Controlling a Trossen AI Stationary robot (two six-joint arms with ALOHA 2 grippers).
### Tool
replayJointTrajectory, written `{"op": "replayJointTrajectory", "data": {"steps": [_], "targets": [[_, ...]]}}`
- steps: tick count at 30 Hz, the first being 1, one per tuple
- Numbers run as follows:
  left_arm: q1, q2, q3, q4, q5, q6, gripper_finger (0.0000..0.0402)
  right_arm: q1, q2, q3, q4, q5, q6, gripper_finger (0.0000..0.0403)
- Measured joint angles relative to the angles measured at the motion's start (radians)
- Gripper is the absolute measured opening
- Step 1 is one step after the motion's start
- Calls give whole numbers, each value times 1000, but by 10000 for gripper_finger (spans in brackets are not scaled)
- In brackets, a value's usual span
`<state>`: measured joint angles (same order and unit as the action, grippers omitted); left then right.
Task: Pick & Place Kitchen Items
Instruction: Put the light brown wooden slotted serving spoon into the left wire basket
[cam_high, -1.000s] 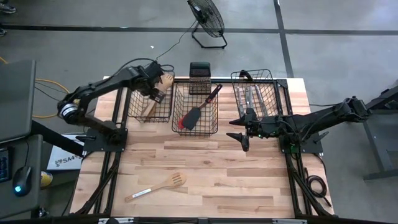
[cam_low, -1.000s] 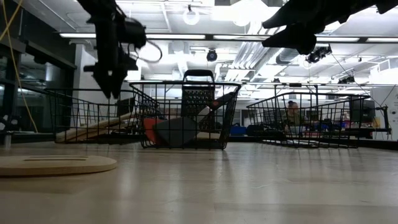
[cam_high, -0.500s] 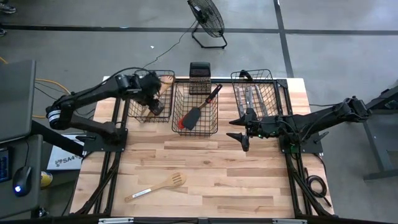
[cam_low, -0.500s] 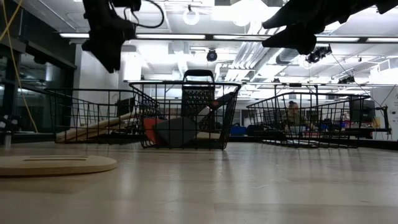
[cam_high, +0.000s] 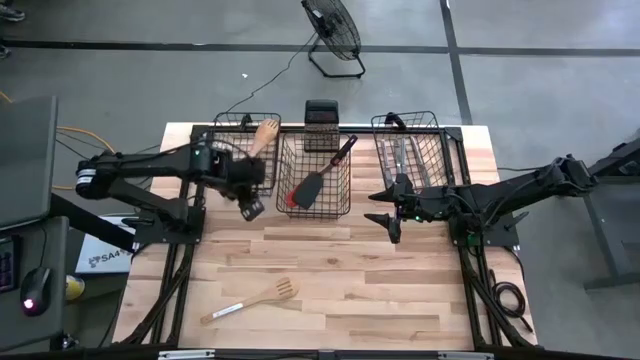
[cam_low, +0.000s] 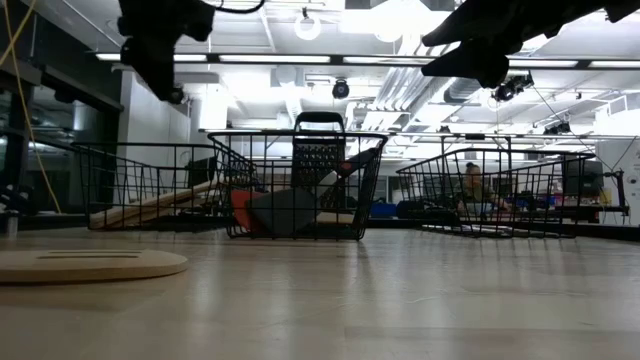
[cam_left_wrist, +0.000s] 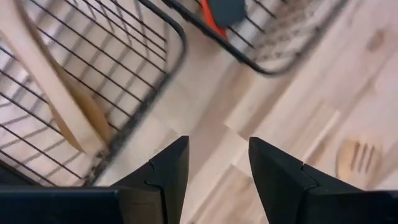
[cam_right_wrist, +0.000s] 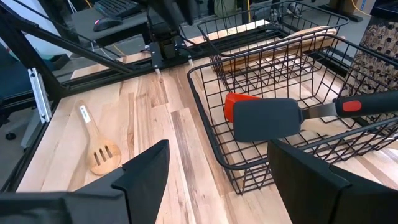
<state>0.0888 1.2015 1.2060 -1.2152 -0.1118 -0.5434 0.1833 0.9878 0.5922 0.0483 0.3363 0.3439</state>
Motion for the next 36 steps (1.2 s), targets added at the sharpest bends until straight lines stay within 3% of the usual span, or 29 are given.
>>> {"op": "replayJointTrajectory", "data": {"steps": [14, 21, 31, 36], "targets": [[-295, 23, -1, -10, 13, -153, 163, 0, -2, 0, -7, 0, -30, 263], [-402, 76, -1, -10, 1, -215, 163, 8, -112, -30, -149, 0, -36, 263], [-478, 93, -1, -5, -99, -284, 163, 85, -348, -352, 284, 0, -19, 263], [-475, 93, -1, -5, -119, -300, 163, 85, -402, -429, 332, -53, -30, 263]]}}
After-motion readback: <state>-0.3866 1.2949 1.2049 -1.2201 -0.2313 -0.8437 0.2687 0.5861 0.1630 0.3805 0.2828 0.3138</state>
